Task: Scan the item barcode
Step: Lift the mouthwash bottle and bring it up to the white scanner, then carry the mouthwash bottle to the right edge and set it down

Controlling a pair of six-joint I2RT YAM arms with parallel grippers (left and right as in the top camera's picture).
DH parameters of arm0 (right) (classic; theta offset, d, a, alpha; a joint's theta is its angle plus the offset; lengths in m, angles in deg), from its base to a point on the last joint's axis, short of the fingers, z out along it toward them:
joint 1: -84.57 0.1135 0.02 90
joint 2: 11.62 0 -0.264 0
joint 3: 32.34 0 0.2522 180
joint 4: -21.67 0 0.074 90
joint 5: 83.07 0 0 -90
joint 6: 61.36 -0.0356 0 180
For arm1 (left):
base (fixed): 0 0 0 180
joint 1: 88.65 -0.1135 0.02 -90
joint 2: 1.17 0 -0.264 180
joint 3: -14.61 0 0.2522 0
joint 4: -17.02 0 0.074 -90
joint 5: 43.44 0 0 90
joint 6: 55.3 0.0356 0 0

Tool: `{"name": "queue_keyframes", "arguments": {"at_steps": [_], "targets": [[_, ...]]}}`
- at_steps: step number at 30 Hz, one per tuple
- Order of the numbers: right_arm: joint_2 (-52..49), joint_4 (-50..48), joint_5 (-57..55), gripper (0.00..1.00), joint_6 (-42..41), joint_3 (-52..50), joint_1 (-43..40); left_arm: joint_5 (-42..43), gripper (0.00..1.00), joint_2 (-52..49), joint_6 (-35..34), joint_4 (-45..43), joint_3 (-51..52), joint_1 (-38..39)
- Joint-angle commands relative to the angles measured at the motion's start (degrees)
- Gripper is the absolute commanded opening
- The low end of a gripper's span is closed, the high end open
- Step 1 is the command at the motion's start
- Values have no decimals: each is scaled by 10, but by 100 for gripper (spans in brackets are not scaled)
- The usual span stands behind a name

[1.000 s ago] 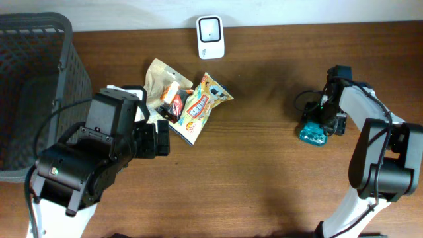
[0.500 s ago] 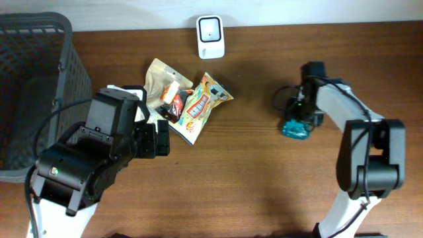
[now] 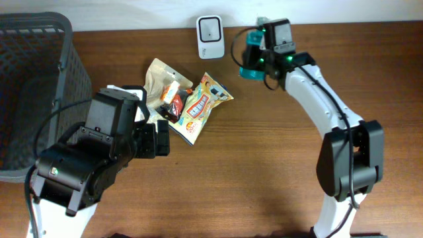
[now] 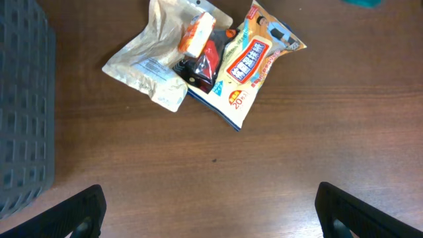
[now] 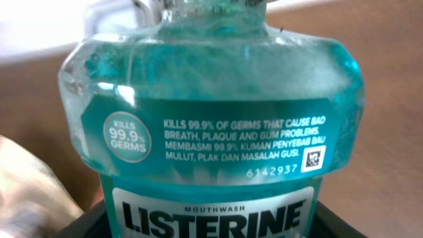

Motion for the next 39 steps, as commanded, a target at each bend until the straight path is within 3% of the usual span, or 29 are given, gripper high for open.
{"name": "queue_keyframes", "arguments": {"at_steps": [1, 5, 14, 30, 35, 39], "targets": [[-6, -81, 17, 55, -83, 16, 20, 2, 99, 0, -3, -1, 0, 2], [-49, -176, 68, 55, -150, 44, 26, 2, 99, 0, -3, -1, 0, 2], [-223, -125, 85, 52, -176, 296, 41, 2, 99, 0, -3, -1, 0, 2], [-254, -123, -4, 52, -165, 309, 86, 2, 99, 0, -3, -1, 0, 2], [-238, -20, -44, 52, -89, 391, 70, 2, 99, 0, -4, 0, 0, 2], [-237, 133, -111, 52, -87, 523, 35, 2, 99, 0, -3, 0, 0, 2]]}}
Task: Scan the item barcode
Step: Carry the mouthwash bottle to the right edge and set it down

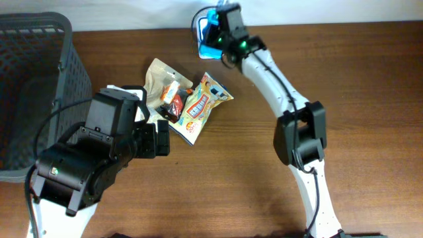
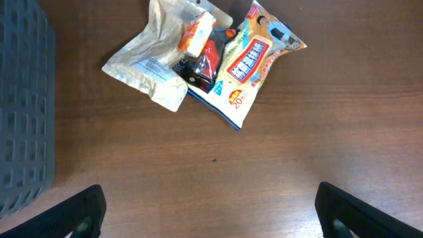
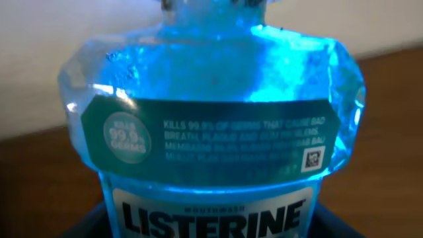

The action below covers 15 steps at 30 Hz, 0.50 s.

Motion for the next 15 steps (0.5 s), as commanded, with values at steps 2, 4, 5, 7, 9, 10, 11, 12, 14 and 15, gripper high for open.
{"name": "queue_keyframes", "arguments": {"at_steps": [2, 4, 5, 7, 9, 10, 11, 12, 14, 15], "targets": [[28, 113, -83, 52, 23, 156, -64, 2, 99, 0, -3, 0, 0, 2], [28, 171, -88, 52, 23, 189, -99, 2, 99, 0, -4, 0, 0, 2], [28, 205, -87, 52, 22, 201, -125, 2, 99, 0, -4, 0, 0, 2], [28, 268, -87, 52, 21, 209, -182, 2, 99, 0, -3, 0, 0, 2], [28, 323, -87, 50, 20, 207, -240, 2, 99, 0, -3, 0, 0, 2], [27, 345, -85, 50, 21, 203, -270, 2, 99, 0, -4, 0, 0, 2], [27, 359, -81, 50, 22, 199, -294, 2, 99, 0, -3, 0, 0, 2], [27, 373, -81, 50, 23, 194, -319, 2, 99, 0, -4, 0, 0, 2], [27, 398, -81, 51, 41, 179, -376, 2, 99, 0, -3, 0, 0, 2], [27, 407, -81, 50, 42, 169, -404, 2, 99, 0, -3, 0, 0, 2]]}}
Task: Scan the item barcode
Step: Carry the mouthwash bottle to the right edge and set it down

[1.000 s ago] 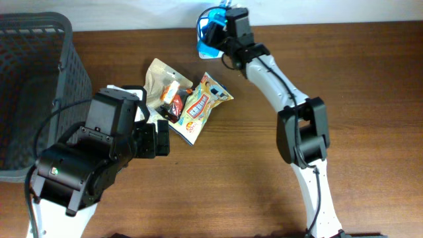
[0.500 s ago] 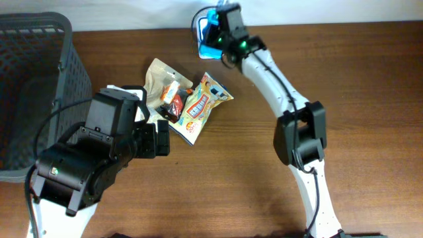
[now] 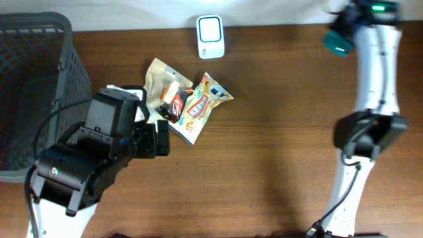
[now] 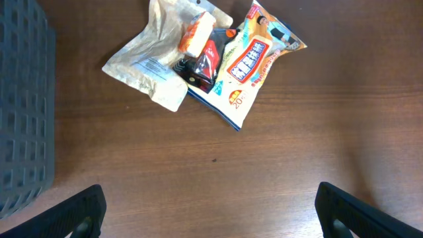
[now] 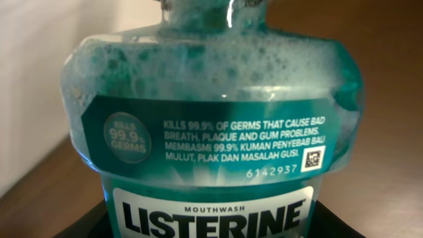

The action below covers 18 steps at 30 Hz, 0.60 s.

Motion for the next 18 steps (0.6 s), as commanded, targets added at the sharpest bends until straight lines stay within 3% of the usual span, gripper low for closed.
{"name": "queue_keyframes", "arguments": {"at_steps": [1, 6, 12, 18], "targets": [[21, 21, -10, 50, 18, -30, -76, 2, 99, 0, -4, -1, 0, 2], [21, 15, -5, 51, -34, -136, -175, 2, 99, 0, -4, -1, 0, 2], [21, -69, 100, 52, -101, -283, -261, 2, 99, 0, -3, -1, 0, 2], [21, -107, 129, 52, -111, -323, -318, 2, 99, 0, -3, -1, 0, 2]]}}
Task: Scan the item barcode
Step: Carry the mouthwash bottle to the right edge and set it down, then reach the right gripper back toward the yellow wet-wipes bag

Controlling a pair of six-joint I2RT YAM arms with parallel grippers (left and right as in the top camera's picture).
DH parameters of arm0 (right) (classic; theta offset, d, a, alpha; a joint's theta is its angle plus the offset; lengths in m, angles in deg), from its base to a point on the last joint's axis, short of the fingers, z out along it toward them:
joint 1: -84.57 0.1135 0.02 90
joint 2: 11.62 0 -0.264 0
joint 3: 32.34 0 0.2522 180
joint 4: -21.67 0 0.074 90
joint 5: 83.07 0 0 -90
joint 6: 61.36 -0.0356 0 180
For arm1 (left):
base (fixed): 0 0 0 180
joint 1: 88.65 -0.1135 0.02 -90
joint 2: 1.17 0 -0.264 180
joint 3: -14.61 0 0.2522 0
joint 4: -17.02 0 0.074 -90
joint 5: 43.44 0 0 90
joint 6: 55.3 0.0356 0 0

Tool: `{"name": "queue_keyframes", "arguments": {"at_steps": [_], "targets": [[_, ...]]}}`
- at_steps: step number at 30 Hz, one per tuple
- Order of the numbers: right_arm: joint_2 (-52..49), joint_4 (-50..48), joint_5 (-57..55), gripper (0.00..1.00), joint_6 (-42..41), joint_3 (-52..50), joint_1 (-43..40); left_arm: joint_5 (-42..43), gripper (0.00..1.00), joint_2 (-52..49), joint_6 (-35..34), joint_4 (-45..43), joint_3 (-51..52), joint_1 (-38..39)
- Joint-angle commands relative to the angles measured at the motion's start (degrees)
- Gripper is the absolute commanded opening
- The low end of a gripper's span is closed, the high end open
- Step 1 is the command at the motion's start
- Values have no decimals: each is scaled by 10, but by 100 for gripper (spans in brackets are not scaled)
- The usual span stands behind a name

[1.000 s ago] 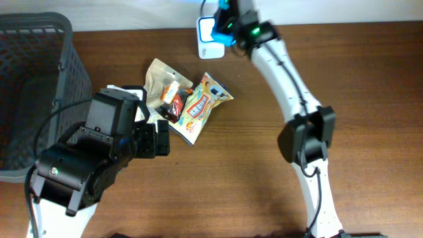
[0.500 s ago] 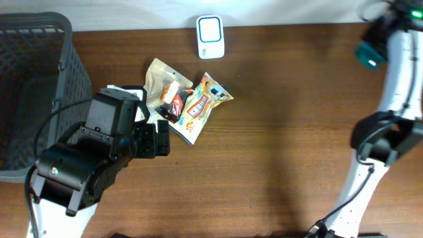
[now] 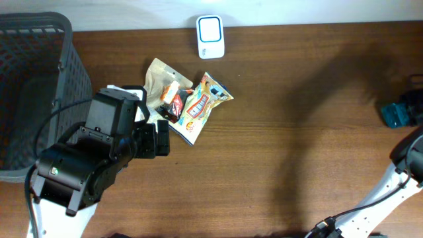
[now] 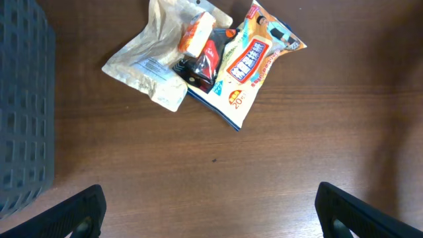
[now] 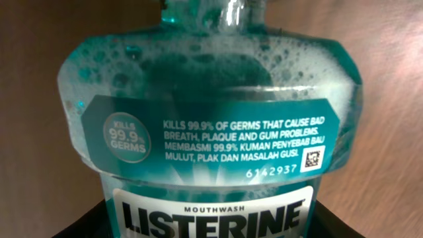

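Note:
A teal Listerine mouthwash bottle fills the right wrist view, its label facing the camera, and my right gripper is shut on its lower body. From overhead the bottle sits at the table's far right edge, mostly cut off by the frame. The white barcode scanner stands at the back centre, far from the bottle. My left gripper hovers open over bare wood in front of the snack pile, holding nothing.
A pile of snack packets lies left of centre, also seen as the pile in the left wrist view. A dark mesh basket occupies the far left. The left arm's bulky body covers the front left.
My right gripper, still holding the bottle, has moved from the back right corner forward and outward to the table's right edge. The left arm and the snack pile have not moved.
First my right gripper held the mouthwash bottle just right of the scanner. Then it held it over the scanner, the bottle glowing blue. After that it was at the back right, and now it is at the far right edge, still gripped.

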Motion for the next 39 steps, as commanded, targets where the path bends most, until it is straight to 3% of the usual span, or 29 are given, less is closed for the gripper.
{"name": "queue_keyframes", "arguments": {"at_steps": [1, 6, 11, 19, 22, 23, 25, 27, 29, 34, 39], "targets": [[21, -11, 23, 54, -21, 1, -28, 2, 99, 0, -4, -1, 0, 2], [22, -23, 28, 65, -12, 2, -52, 2, 99, 0, -4, -1, 0, 2], [22, 0, 66, 93, 51, 36, -57, 2, 99, 0, -4, -1, 0, 2], [23, 150, 64, 98, 77, 207, -45, 2, 99, 0, -4, -1, 0, 2], [23, 192, 57, 81, 123, 226, -35, 2, 99, 0, -4, -1, 0, 2], [22, 202, 50, 61, 126, 225, -35, 2, 99, 0, -4, -1, 0, 2], [22, 215, 49, 33, 135, 208, -33, 2, 99, 0, -3, -1, 0, 2], [21, 217, 49, 15, 150, 182, -26, 2, 99, 0, -4, -1, 0, 2], [21, 217, 47, 4, 167, 146, -14, 2, 99, 0, -4, -1, 0, 2], [21, 182, 33, 4, 164, 32, 18, 2, 99, 0, -3, -1, 0, 2], [21, 139, 27, 4, 164, -18, 25, 2, 99, 0, -3, -1, 0, 2]]}}
